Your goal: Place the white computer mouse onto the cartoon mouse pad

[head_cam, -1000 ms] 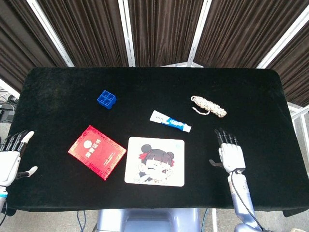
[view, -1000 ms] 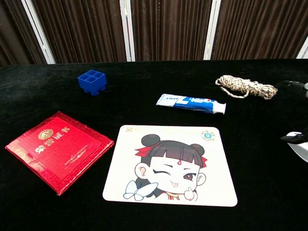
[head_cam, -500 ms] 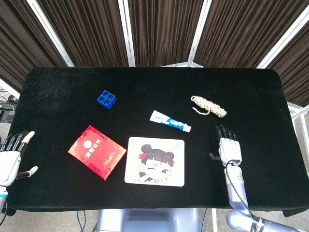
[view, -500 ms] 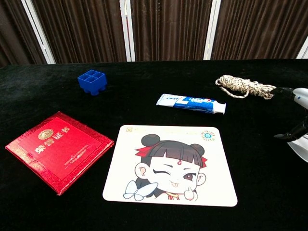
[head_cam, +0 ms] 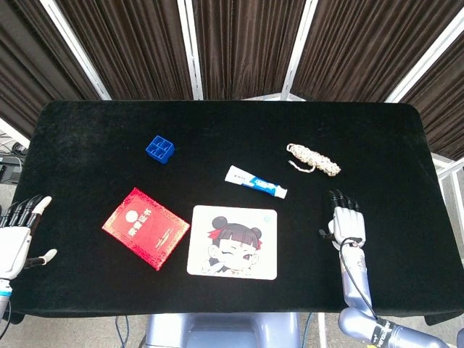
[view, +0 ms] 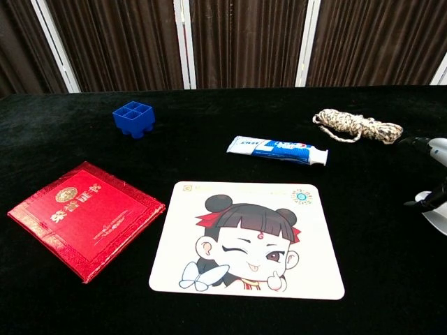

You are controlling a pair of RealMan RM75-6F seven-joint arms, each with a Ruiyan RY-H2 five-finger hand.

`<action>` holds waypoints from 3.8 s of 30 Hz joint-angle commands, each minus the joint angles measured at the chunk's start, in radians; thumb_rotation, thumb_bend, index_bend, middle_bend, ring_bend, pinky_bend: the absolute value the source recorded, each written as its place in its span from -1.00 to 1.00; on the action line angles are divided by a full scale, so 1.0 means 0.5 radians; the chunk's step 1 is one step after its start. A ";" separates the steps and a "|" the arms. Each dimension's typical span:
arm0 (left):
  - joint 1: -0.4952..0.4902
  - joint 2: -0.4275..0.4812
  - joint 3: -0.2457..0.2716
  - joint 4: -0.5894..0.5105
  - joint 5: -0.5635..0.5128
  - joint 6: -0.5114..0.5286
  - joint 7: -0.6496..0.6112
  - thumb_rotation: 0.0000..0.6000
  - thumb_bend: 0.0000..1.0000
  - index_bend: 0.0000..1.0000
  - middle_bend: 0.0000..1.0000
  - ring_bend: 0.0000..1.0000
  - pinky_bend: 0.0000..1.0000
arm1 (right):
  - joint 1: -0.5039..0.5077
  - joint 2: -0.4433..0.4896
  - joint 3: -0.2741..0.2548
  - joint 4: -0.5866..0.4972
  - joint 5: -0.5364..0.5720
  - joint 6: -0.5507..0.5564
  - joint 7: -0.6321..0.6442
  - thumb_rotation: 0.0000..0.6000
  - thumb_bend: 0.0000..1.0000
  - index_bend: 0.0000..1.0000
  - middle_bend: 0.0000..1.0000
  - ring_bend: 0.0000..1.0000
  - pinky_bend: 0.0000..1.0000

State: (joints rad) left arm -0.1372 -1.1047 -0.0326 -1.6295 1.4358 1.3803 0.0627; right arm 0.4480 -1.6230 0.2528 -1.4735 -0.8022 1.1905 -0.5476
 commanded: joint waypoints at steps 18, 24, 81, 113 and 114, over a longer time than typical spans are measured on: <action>0.001 0.000 0.000 -0.006 -0.002 0.003 -0.005 1.00 -0.64 -1.00 -1.00 -1.00 -1.00 | 0.013 0.001 0.017 0.154 0.144 0.002 -0.052 1.00 -0.51 -1.00 -1.00 -1.00 -1.00; 0.003 -0.001 0.000 -0.006 -0.002 0.006 -0.005 1.00 -0.64 -1.00 -1.00 -1.00 -1.00 | 0.017 0.002 0.023 0.190 0.161 0.011 -0.060 1.00 -0.51 -1.00 -1.00 -1.00 -1.00; 0.008 -0.007 -0.012 -0.018 -0.020 0.017 -0.019 1.00 -0.65 -1.00 -1.00 -1.00 -1.00 | -0.167 0.981 -0.491 -0.017 -1.273 -0.110 0.759 1.00 -0.80 -0.65 -0.81 -1.00 -0.99; 0.006 -0.018 -0.029 -0.066 -0.093 0.006 0.103 1.00 -0.64 -1.00 -1.00 -1.00 -1.00 | -0.087 0.651 -0.759 0.766 -1.761 -0.192 1.267 1.00 -0.81 -0.56 -0.79 -1.00 -1.00; 0.006 -0.018 -0.028 -0.067 -0.092 0.005 0.105 1.00 -0.64 -1.00 -1.00 -1.00 -1.00 | -0.086 0.643 -0.763 0.781 -1.764 -0.194 1.271 1.00 -0.81 -0.56 -0.79 -1.00 -1.00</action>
State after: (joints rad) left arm -0.1342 -1.1138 -0.0468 -1.6628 1.3895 1.3831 0.1149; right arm 0.4043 -1.2956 -0.1243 -1.0910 -1.6790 1.0922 0.0835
